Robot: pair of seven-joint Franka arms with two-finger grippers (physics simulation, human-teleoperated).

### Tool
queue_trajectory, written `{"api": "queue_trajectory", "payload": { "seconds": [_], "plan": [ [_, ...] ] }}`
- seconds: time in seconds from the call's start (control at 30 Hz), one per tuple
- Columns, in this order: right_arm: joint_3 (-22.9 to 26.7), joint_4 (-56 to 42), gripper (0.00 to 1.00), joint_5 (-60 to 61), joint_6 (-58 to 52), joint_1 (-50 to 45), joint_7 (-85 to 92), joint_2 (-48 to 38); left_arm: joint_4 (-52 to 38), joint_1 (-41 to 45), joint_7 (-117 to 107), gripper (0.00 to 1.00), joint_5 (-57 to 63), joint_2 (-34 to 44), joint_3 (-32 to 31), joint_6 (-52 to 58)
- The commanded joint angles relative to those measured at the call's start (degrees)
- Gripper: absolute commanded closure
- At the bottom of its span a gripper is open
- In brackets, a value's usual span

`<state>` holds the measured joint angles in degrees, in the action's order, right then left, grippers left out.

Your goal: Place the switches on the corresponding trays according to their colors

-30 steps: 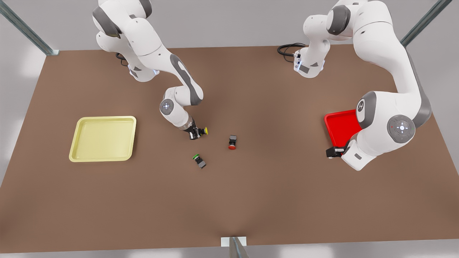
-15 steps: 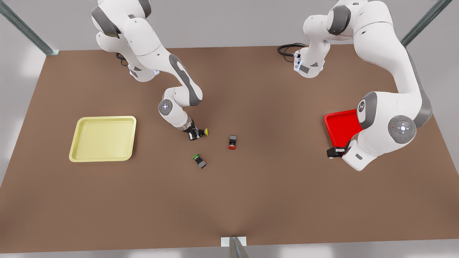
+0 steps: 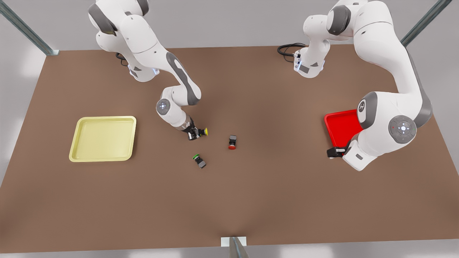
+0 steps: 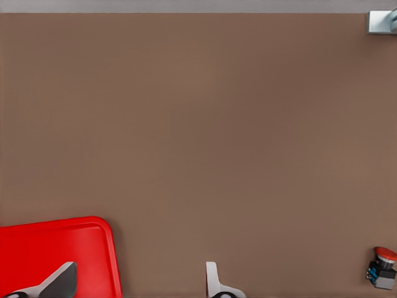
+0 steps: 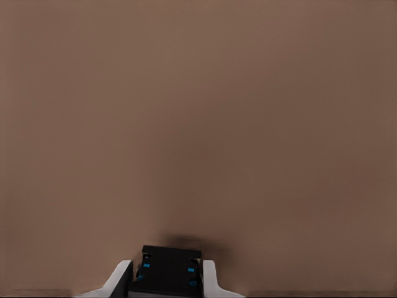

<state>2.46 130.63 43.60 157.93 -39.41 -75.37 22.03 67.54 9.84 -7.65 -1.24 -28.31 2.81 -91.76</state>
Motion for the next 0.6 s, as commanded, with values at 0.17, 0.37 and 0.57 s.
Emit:
{"api": "queue_trajectory", "payload": {
  "seconds": [0.17,0.37,0.57],
  "plan": [
    [0.00,8.76,0.46,-3.60,-3.59,11.63,13.67,-11.04,-0.04,1.23,-0.09,0.00,0.01,-0.26,-0.61,-0.09],
    [-0.17,10.44,0.46,-24.52,-12.38,42.22,36.70,-13.95,0.14,10.37,-2.63,0.00,0.45,-2.02,-0.79,-0.18],
    [-0.26,10.00,0.24,-40.17,-12.56,56.37,43.73,-12.01,0.31,23.11,-23.90,0.00,0.97,-5.97,-0.88,-4.91]
  ]
}}
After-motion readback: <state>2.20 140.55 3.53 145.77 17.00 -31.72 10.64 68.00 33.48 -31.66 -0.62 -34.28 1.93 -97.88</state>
